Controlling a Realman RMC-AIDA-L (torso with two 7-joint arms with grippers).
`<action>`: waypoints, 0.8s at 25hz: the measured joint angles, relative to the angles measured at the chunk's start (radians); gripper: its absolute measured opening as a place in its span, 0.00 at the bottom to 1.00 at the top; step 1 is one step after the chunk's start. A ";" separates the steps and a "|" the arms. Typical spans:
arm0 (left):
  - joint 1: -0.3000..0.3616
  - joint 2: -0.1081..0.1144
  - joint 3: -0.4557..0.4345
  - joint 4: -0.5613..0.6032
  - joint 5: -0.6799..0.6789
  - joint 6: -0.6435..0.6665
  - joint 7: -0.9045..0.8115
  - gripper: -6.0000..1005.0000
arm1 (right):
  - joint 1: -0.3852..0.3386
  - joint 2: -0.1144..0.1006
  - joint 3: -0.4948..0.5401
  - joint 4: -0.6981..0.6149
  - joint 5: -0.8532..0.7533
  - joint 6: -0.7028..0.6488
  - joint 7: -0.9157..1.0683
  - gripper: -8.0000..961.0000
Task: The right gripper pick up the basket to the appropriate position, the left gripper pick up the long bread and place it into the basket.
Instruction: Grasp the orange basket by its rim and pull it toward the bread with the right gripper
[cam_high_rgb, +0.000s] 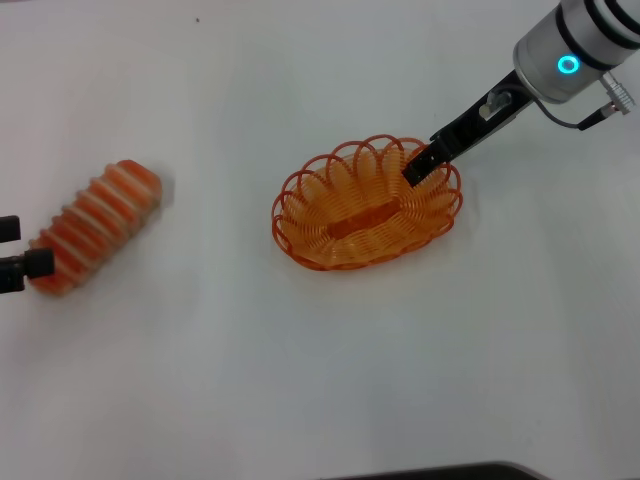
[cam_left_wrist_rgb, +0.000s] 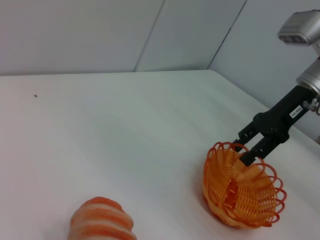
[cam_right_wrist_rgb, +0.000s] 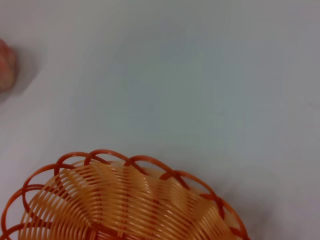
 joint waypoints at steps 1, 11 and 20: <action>0.001 -0.001 -0.005 0.003 0.000 0.001 0.000 0.84 | 0.001 0.002 -0.005 0.000 -0.002 0.001 0.000 0.88; 0.014 -0.002 -0.010 0.005 0.000 0.004 0.001 0.84 | 0.009 0.006 -0.010 0.001 -0.005 -0.001 0.001 0.56; 0.012 -0.010 -0.038 0.005 -0.004 0.011 0.010 0.84 | 0.006 0.004 -0.004 0.001 -0.005 -0.012 0.000 0.25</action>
